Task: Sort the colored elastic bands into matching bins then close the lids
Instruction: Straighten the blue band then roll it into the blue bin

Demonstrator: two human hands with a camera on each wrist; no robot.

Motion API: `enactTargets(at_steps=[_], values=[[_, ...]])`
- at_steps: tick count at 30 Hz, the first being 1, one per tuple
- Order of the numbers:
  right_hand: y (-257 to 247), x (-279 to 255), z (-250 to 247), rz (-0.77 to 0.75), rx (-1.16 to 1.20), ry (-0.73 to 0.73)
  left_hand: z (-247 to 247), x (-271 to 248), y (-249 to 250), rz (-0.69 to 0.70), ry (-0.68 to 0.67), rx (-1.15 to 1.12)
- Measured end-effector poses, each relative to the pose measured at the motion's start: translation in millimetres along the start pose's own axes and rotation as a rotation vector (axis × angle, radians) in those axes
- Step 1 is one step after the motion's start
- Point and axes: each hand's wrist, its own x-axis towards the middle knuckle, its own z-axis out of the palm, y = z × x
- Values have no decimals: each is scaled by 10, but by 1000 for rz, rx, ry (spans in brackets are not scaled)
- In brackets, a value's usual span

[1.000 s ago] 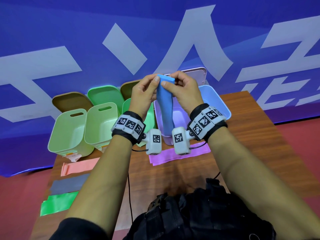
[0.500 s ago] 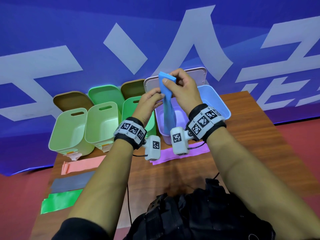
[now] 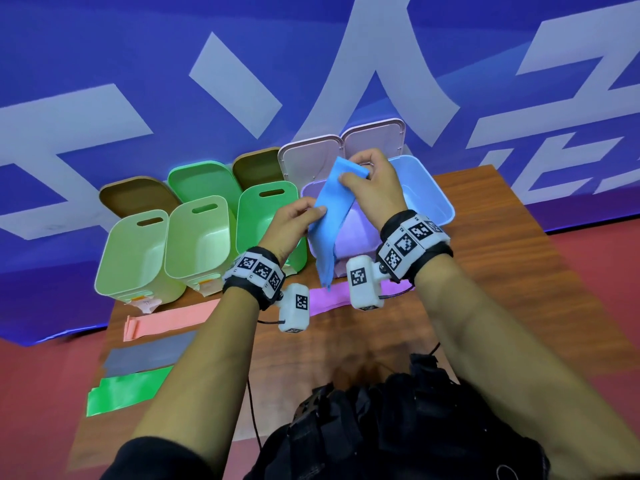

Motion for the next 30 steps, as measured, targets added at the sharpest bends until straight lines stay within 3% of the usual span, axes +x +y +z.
enactTargets(at_steps=[11,14,18,25,30], values=[[353,-130,-277,-30,-443,-182,256,-37,-196,-94,-85,150],[455,-170,-345,-31,-438,-290,276,-46,-273,-139,-87,170],[567,-257,-366,113,-419,-430,310,-69,-330,-211,-159,173],[768,-325,-423,170,-570,-499,341,-117,-444,-333,-157,211],[913,-315,-453,223,-593,-496,289,-93,-598,-338,-181,347]])
